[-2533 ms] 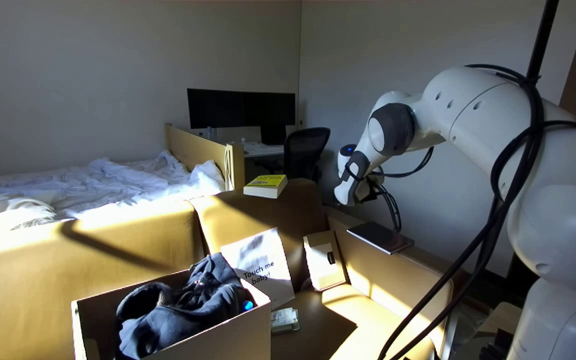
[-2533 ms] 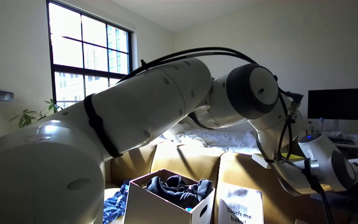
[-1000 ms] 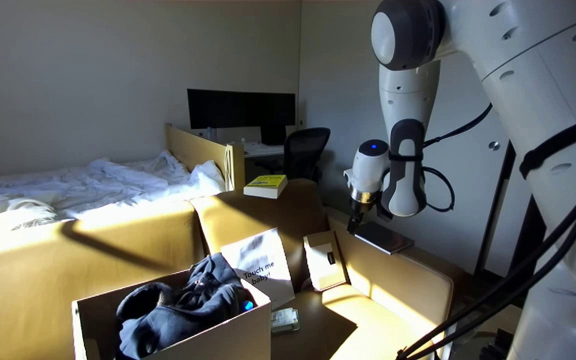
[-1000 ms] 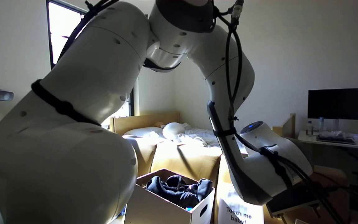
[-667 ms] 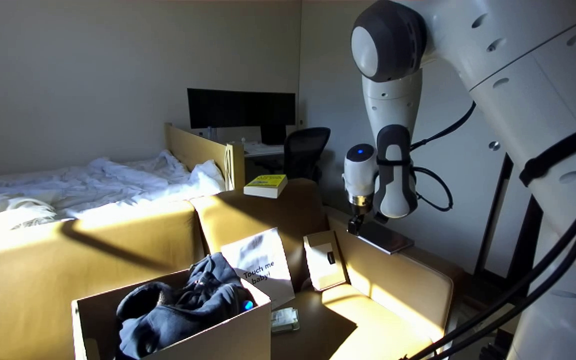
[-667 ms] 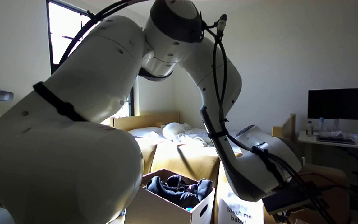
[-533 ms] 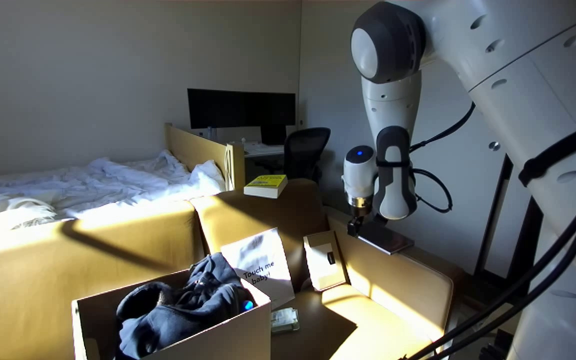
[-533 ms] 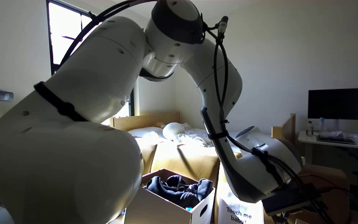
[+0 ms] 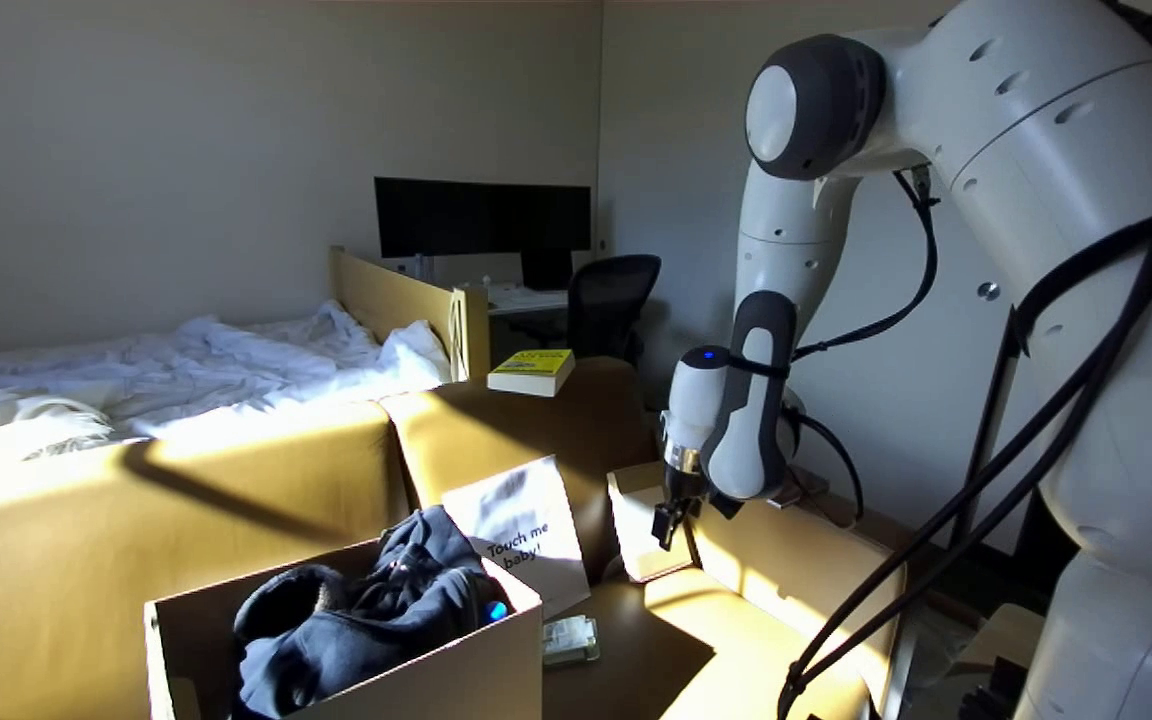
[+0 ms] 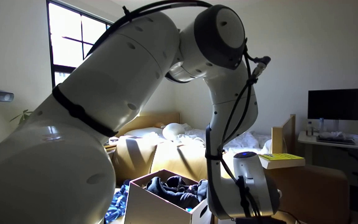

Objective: Pick up the book and put it in the box

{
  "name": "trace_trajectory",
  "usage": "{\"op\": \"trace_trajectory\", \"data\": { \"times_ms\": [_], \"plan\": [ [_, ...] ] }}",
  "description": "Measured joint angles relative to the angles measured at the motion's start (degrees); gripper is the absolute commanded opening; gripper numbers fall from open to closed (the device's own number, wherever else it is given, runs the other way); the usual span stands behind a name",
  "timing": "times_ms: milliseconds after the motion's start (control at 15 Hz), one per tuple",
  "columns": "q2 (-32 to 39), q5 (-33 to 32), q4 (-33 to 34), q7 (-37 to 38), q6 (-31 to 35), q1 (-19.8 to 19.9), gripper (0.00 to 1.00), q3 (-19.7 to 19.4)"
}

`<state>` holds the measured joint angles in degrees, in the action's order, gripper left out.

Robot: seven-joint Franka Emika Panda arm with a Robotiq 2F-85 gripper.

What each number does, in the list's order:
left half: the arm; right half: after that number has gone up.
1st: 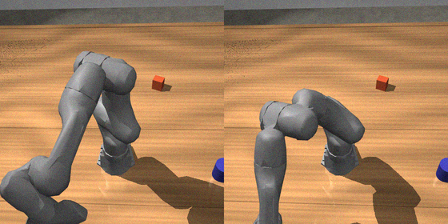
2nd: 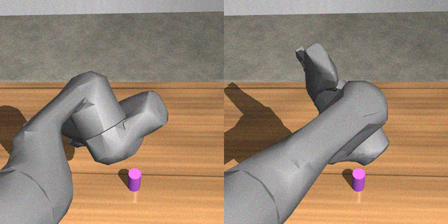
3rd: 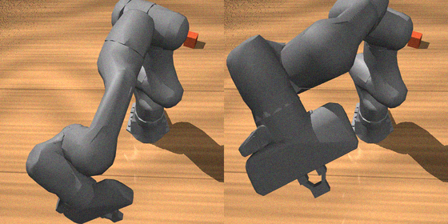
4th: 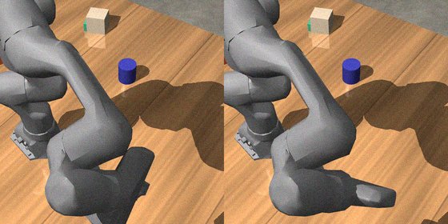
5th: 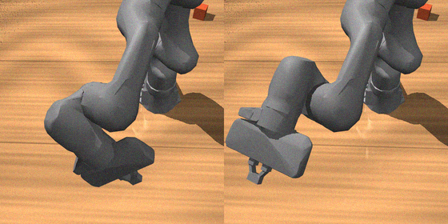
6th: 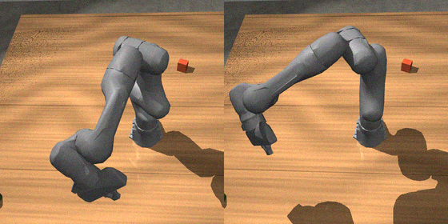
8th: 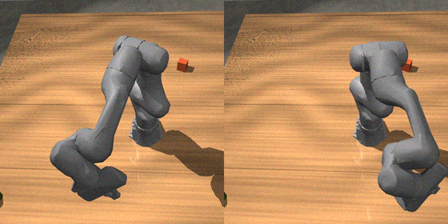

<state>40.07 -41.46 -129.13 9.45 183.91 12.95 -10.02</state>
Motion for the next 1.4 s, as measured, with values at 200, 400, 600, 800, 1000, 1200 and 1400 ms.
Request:
{"op": "trace_trajectory", "data": {
  "times_ms": [200,400,600,800,1000,1200,1400],
  "plan": [
    [6.0,9.5,5.2,-5.2,-6.9,11.3,1.0,13.5],
    [5.9,24.2,10.4,-13.3,-17.6,21.3,1.0,25.0],
    [1.4,33.5,15.2,-13.7,-31.9,17.7,1.0,22.3],
    [-0.3,35.3,23.0,-7.6,-41.6,6.1,1.0,11.3],
    [1.7,34.4,29.9,-0.1,-48.8,-3.2,1.0,2.0],
    [6.6,31.9,35.6,6.7,-53.1,-8.1,1.0,-4.1],
    [12.5,28.0,40.0,12.1,-54.5,-10.4,1.0,-8.9]
  ]
}}
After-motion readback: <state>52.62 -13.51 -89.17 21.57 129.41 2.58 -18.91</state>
